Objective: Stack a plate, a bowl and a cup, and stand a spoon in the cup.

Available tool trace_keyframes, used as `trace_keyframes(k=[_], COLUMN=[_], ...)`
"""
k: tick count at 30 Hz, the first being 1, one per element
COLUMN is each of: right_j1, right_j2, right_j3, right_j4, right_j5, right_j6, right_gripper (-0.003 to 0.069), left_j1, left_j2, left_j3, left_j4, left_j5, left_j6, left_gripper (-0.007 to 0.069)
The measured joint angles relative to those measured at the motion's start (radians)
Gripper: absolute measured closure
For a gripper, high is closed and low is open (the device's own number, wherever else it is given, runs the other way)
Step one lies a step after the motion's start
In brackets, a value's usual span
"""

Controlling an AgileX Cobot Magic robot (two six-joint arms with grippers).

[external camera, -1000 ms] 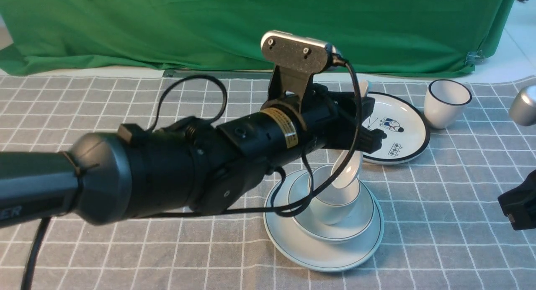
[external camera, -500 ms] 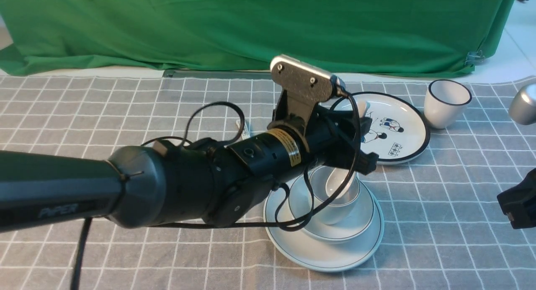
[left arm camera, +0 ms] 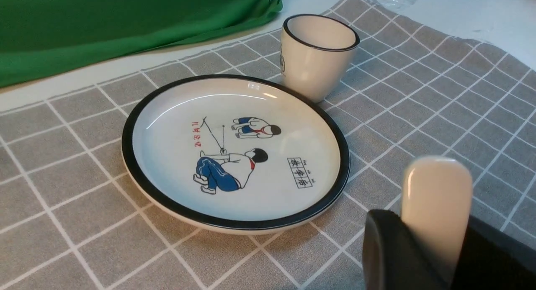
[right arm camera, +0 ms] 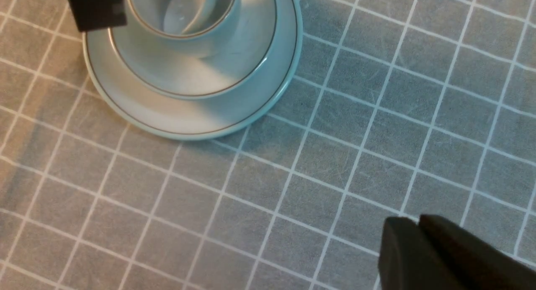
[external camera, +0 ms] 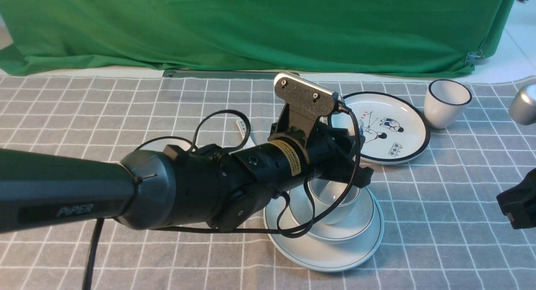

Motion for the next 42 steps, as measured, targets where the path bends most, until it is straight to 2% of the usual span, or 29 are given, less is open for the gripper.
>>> trace_keyframes(k=[2,9,12,14,15,16,18,19,20,22,24,25,30,35,42], right_j1=[0.0,0.0,0.0,0.0,0.0,0.0,0.0,0.0,0.0,0.0,0.0,0.0,0.0,0.0,0.0], right_j2=[0.0,-0.029,-0.088,-0.14,-0.241,-0.252,-0.408,-0.436,-0.518,-0.659,-0.786,-0.806,-0.984,-1.02,-1.02], right_j3=[-0.003,-0.101,-0.135,-0.144,-0.144,-0.143,-0.099,-0.094,-0.045,0.05,0.155,0.174,0.368,0.412,0.419], right_j4=[0.0,-0.001,-0.001,-0.007,-0.033,-0.037,-0.104,-0.11,-0.148,-0.182,-0.192,-0.194,-0.198,-0.198,-0.198], right_j5=[0.005,0.058,0.036,0.006,-0.042,-0.053,-0.14,-0.14,-0.214,-0.319,-0.446,-0.456,-0.658,-0.696,-0.681], right_j6=[-0.001,-0.002,-0.002,-0.002,-0.003,-0.003,0.021,0.026,0.054,0.078,0.08,0.08,0.084,0.084,0.084], right_gripper=[0.0572,0.0571,0.0571,0.0571,0.0572,0.0573,0.0578,0.0579,0.0585,0.0587,0.0587,0.0587,0.0587,0.0564,0.0551], left_j1=[0.0,0.0,0.0,0.003,0.012,0.013,0.043,0.046,0.068,0.103,0.138,0.148,0.199,0.2,0.2], left_j2=[-0.001,-0.072,-0.133,-0.187,-0.257,-0.276,-0.419,-0.43,-0.511,-0.628,-0.739,-0.773,-1.06,-1.28,-1.364], left_j3=[0.0,0.001,0.001,0.001,0.001,0.001,0.005,0.007,0.018,0.066,0.159,0.19,0.469,0.683,0.728], left_j4=[0.0,0.0,0.0,0.001,0.001,0.001,0.005,0.005,0.007,0.008,0.008,0.008,0.006,-0.001,-0.001], left_j5=[0.01,0.155,0.241,0.308,0.392,0.403,0.534,0.552,0.598,0.636,0.647,0.65,0.62,0.491,0.462], left_j6=[0.0,0.014,0.03,0.039,0.06,0.06,0.076,0.076,0.079,0.079,0.075,0.074,-0.018,-0.047,-0.049], left_gripper=[0.0456,0.0273,0.0253,0.0277,0.0336,0.0356,0.0512,0.0522,0.0573,0.0606,0.0617,0.0619,0.0621,0.0615,0.0614])
